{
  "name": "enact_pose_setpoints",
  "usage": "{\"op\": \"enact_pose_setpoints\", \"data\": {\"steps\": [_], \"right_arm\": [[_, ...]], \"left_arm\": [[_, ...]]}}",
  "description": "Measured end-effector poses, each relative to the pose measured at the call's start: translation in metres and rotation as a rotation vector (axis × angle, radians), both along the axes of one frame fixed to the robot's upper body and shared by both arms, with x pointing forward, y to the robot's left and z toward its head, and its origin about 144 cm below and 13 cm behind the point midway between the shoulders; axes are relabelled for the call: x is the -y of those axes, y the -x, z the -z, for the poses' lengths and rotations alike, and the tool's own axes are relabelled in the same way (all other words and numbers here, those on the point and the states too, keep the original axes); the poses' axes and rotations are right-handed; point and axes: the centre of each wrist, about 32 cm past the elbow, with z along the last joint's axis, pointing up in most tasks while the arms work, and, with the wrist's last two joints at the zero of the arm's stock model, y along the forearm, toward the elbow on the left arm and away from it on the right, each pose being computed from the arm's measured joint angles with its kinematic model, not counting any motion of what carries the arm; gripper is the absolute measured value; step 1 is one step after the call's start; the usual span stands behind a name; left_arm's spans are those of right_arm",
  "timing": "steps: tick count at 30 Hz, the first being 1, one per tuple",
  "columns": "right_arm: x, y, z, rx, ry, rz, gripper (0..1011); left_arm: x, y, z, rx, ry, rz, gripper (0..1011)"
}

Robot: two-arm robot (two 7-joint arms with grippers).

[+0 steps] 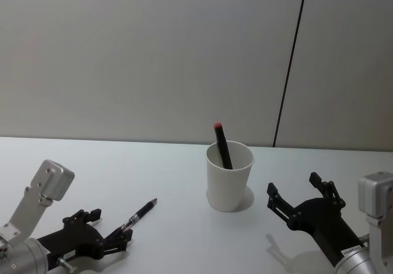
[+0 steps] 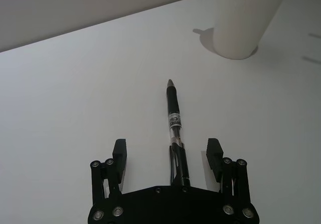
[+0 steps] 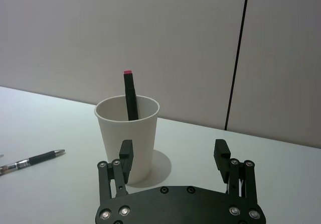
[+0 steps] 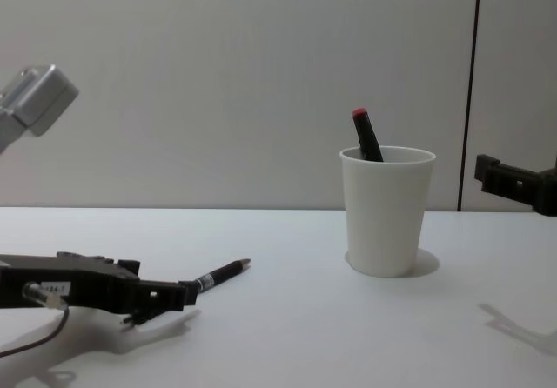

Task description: Place the pen into the pen holder.

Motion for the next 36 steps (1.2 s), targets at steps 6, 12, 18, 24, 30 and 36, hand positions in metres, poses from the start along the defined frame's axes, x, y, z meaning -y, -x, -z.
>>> {"op": "enact_pose_setpoints", "data": {"steps": [6, 12, 18, 24, 30, 36], "right_arm": [[0.0, 0.0, 0.0, 0.0, 0.0, 0.0, 1001], [0.0, 0.0, 0.0, 0.0, 0.0, 0.0, 1001], [0.0, 0.0, 0.0, 0.0, 0.0, 0.0, 1001], [0.0, 0.0, 0.0, 0.0, 0.0, 0.0, 1001], [0.0, 0.0, 0.0, 0.0, 0.0, 0.0, 1001], [0.0, 0.0, 0.0, 0.0, 0.0, 0.0, 1001]], "left_arm": [[0.0018, -0.0001, 0.0003, -0.011, -0.011, -0.007, 1003], [0.0028, 0.0001, -0.0003, -0.018, -0.023, -0.013, 1003], [0.0037, 0.0, -0.0006, -0.022, -0.03, -0.013, 1003], [0.0041, -0.0001, -0.0008, -0.024, -0.033, -0.013, 1003], [0.0044, -0.0001, -0.0012, -0.025, -0.035, -0.013, 981], [0.0045, -0.0002, -0.0013, -0.025, -0.036, -0.013, 864]]}}
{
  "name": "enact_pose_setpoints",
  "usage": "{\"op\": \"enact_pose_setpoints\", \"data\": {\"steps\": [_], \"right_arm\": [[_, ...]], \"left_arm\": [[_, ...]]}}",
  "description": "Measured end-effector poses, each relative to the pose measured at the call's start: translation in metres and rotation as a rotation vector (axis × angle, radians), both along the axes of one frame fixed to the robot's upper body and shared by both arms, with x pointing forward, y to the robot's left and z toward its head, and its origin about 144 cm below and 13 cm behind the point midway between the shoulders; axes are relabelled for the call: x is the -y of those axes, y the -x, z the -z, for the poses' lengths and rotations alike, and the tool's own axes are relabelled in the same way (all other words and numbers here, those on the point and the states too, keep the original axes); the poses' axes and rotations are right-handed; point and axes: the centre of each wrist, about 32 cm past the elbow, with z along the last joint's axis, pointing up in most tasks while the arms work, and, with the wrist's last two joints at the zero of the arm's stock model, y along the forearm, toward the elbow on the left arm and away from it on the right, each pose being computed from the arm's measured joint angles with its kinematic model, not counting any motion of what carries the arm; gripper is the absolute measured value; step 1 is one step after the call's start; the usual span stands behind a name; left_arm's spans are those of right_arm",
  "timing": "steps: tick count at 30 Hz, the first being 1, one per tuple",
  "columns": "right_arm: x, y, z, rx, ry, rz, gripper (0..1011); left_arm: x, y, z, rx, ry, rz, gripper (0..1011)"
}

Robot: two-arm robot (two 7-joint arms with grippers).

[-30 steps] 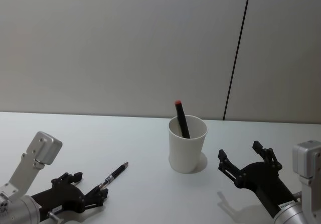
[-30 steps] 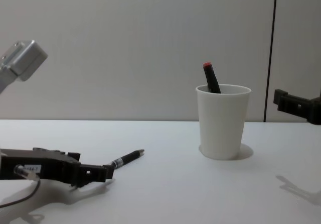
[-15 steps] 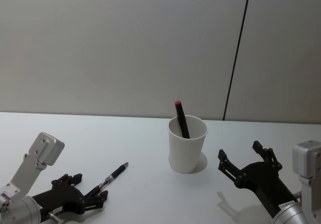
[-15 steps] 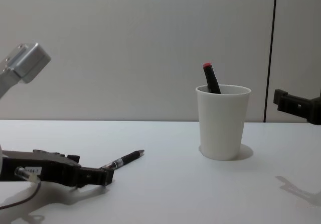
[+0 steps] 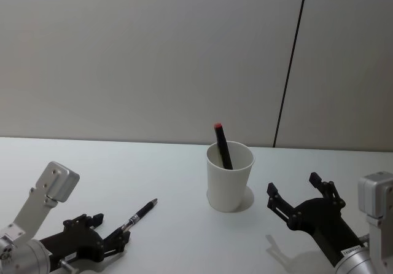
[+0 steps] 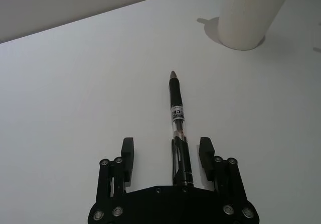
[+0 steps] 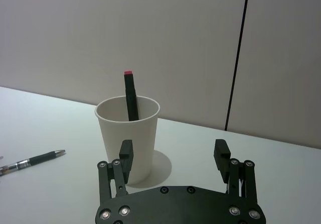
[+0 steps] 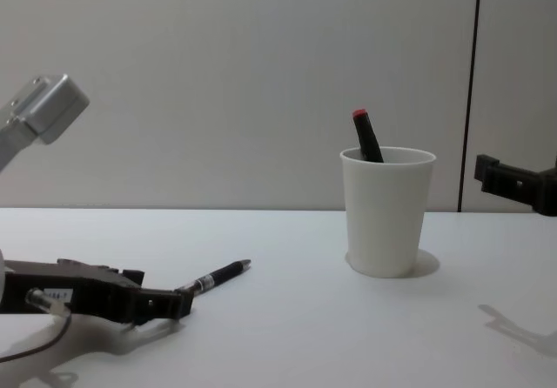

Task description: Place the pen into the pen holder.

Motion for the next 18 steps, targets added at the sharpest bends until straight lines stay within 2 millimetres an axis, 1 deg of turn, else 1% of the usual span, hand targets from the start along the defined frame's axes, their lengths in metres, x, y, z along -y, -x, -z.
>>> {"op": "enact_pose_setpoints", "data": {"steps": [2, 5, 7, 15, 18], "right_arm": [[0.0, 0.0, 0.0, 0.0, 0.0, 0.0, 1001], [0.0, 0.0, 0.0, 0.0, 0.0, 0.0, 1001], [0.0, 0.0, 0.0, 0.0, 0.0, 0.0, 1001], [0.0, 0.0, 0.0, 0.0, 0.0, 0.0, 1001], [0.0, 0.0, 0.0, 0.0, 0.0, 0.0, 1001]], "left_arm": [[0.0001, 0.0, 0.0, 0.0, 0.0, 0.0, 788], [0.0001, 0.0, 0.0, -0.001, 0.0, 0.0, 711], [0.0002, 0.0, 0.0, -0.001, 0.0, 0.0, 638], [0.0004, 0.0, 0.0001, -0.002, -0.001, 0.001, 545], [0.0004, 0.0, 0.0001, -0.002, -0.001, 0.001, 528]]}}
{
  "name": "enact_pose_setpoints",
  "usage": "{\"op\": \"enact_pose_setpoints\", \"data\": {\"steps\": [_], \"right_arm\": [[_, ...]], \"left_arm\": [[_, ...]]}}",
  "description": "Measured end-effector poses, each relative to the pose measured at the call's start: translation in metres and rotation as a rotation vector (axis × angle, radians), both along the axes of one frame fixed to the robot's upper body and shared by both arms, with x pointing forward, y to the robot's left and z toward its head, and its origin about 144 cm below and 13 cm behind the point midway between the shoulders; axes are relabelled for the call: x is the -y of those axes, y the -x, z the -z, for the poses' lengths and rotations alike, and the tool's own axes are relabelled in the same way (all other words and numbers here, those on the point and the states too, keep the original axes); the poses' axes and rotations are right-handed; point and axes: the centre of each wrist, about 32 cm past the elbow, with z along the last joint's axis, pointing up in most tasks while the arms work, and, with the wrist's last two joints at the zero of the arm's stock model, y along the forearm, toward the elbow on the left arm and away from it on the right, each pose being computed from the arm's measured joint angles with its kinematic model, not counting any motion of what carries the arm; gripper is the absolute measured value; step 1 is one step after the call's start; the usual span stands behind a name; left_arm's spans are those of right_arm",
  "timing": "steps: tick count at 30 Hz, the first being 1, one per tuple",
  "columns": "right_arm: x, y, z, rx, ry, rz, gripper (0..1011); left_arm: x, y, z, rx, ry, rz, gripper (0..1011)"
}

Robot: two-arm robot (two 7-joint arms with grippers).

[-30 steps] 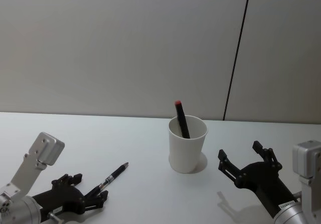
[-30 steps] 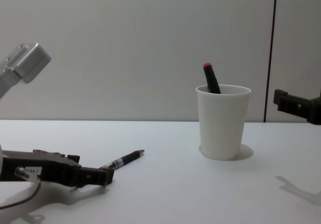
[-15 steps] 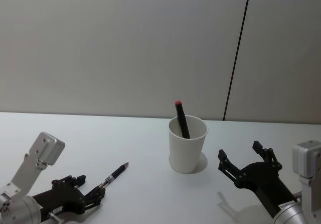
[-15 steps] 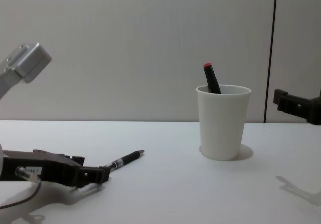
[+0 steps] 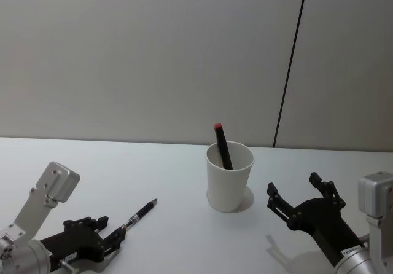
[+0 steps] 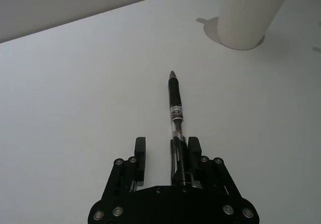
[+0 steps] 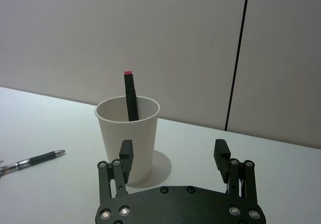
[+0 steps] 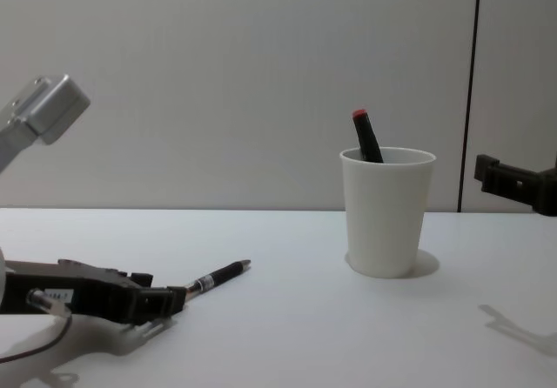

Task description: Place the pen into the pen holder.

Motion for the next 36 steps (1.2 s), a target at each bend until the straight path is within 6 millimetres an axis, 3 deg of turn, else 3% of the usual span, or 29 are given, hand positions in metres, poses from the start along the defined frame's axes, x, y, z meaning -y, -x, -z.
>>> {"op": "enact_pose_setpoints", "data": {"steps": [15, 23, 36], "right_arm": [[0.0, 0.0, 0.0, 0.0, 0.0, 0.0, 1001], [0.0, 0.0, 0.0, 0.0, 0.0, 0.0, 1001], [0.0, 0.0, 0.0, 0.0, 0.0, 0.0, 1001]], "left_arm": [[-0.0002, 0.0002, 0.0006, 0.002, 0.001, 0.011, 423], [0.0004, 0.0007, 0.0015, 0.008, 0.004, 0.03, 181], [0.0003, 0.0008, 0.0016, 0.014, 0.006, 0.038, 178]]}}
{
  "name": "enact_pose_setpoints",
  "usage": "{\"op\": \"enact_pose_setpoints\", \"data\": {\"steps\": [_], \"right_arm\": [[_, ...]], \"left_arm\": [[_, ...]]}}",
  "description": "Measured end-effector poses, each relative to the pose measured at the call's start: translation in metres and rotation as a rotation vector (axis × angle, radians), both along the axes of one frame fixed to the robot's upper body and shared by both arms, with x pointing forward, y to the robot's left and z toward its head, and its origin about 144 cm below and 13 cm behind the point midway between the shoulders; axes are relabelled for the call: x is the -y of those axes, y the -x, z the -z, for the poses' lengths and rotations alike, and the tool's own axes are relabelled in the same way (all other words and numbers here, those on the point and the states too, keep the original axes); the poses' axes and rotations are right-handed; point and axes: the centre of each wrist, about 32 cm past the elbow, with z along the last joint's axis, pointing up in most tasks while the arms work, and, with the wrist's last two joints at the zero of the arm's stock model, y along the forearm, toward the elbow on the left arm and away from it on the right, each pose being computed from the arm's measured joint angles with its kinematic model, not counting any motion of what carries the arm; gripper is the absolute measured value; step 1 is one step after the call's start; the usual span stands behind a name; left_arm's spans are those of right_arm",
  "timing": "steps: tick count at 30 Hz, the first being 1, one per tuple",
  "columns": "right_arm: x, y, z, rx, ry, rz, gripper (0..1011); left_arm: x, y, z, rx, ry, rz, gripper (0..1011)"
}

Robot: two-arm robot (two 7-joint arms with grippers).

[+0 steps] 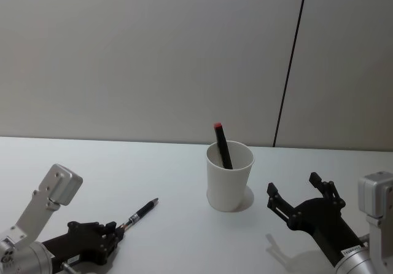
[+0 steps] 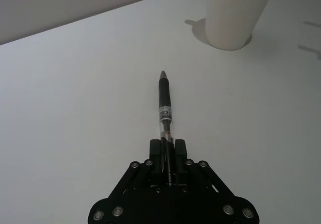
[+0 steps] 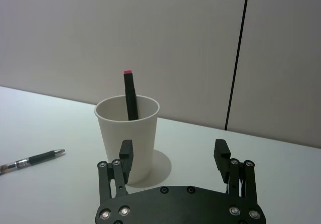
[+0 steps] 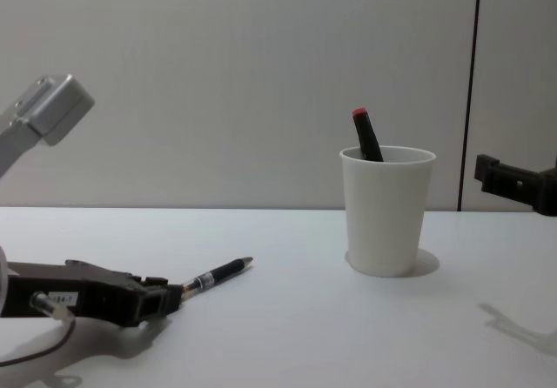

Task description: Place the pen into the pen holder.

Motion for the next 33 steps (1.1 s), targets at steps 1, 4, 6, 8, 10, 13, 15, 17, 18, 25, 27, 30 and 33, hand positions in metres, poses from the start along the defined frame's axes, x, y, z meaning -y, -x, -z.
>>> {"op": "enact_pose_setpoints", "data": {"steps": [1, 4, 6, 8, 10, 13, 15, 17, 18, 25, 27, 30, 33], "right_arm": [[0.0, 0.0, 0.0, 0.0, 0.0, 0.0, 1001], [0.0, 0.0, 0.0, 0.0, 0.0, 0.0, 1001], [0.0, 0.0, 0.0, 0.0, 0.0, 0.0, 1001], [0.0, 0.0, 0.0, 0.0, 0.0, 0.0, 1001], [0.0, 0.0, 0.0, 0.0, 0.0, 0.0, 1001], [0.0, 0.0, 0.0, 0.0, 0.0, 0.0, 1001], [0.0, 0.0, 0.0, 0.0, 0.0, 0.0, 1001], [0.0, 0.0, 0.0, 0.0, 0.0, 0.0, 1001], [0.0, 0.0, 0.0, 0.0, 0.0, 0.0, 1001], [0.0, 0.0, 0.0, 0.0, 0.0, 0.0, 1001], [0.0, 0.0, 0.0, 0.0, 0.0, 0.0, 1001], [0.0, 0.0, 0.0, 0.0, 0.0, 0.0, 1001], [0.0, 0.0, 0.0, 0.0, 0.0, 0.0, 1001]], "left_arm": [[0.0, 0.0, 0.0, 0.001, 0.0, 0.0, 179], [0.0001, 0.0006, 0.0005, 0.01, 0.006, -0.006, 179], [-0.0001, 0.0012, 0.001, 0.025, 0.012, -0.013, 178], [-0.0002, 0.0017, 0.0014, 0.035, 0.016, -0.018, 179], [-0.0003, 0.0025, 0.0021, 0.056, 0.024, -0.027, 179], [-0.0004, 0.0036, 0.0031, 0.089, 0.035, -0.038, 179], [-0.0005, 0.0042, 0.0037, 0.106, 0.041, -0.043, 179], [-0.0007, 0.005, 0.0042, 0.135, 0.05, -0.05, 179], [-0.0007, 0.0053, 0.0045, 0.144, 0.053, -0.052, 178], [-0.0008, 0.0075, 0.0064, 0.246, 0.085, -0.065, 179], [-0.0006, 0.0076, 0.0064, 0.27, 0.092, -0.064, 179], [0.0002, 0.0074, 0.0061, 0.316, 0.107, -0.057, 179], [0.0012, 0.0064, 0.006, 0.357, 0.124, -0.041, 179]]}}
